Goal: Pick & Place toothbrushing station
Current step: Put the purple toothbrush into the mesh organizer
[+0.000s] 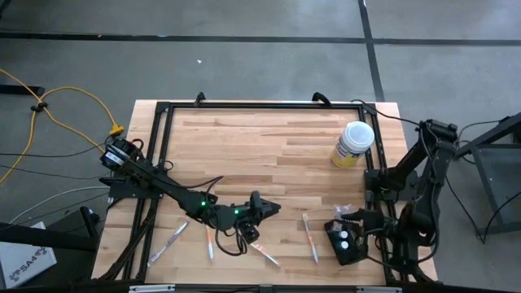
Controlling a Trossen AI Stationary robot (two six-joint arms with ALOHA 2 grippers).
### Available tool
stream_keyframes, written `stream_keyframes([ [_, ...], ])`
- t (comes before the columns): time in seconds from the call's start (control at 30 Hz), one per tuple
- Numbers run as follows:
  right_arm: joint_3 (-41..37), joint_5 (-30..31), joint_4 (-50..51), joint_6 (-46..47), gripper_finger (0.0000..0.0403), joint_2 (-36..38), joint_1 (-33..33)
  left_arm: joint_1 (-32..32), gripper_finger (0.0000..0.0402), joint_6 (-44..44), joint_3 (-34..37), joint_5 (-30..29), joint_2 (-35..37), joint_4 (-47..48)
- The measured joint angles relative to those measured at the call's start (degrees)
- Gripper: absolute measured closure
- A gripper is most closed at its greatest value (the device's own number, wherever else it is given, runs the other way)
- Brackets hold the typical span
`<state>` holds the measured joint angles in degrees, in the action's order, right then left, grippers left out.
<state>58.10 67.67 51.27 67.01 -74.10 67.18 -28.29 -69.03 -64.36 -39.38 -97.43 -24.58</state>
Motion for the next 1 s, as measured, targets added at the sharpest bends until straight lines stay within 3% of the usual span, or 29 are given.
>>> stream_keyframes([
  [0.43, -0.01, 7.01, 5.67, 9.5, 0.0389, -7.01, 3.02, 0.02, 0.027, 0.11, 0.0, 0.04, 0.02, -0.86],
  [1.0, 0.01, 6.95, 14.2, 25.79, 0.0389, -14.28, 3.38, 0.02, 0.027, 0.5, 0.0, 0.07, 0.07, -2.84],
])
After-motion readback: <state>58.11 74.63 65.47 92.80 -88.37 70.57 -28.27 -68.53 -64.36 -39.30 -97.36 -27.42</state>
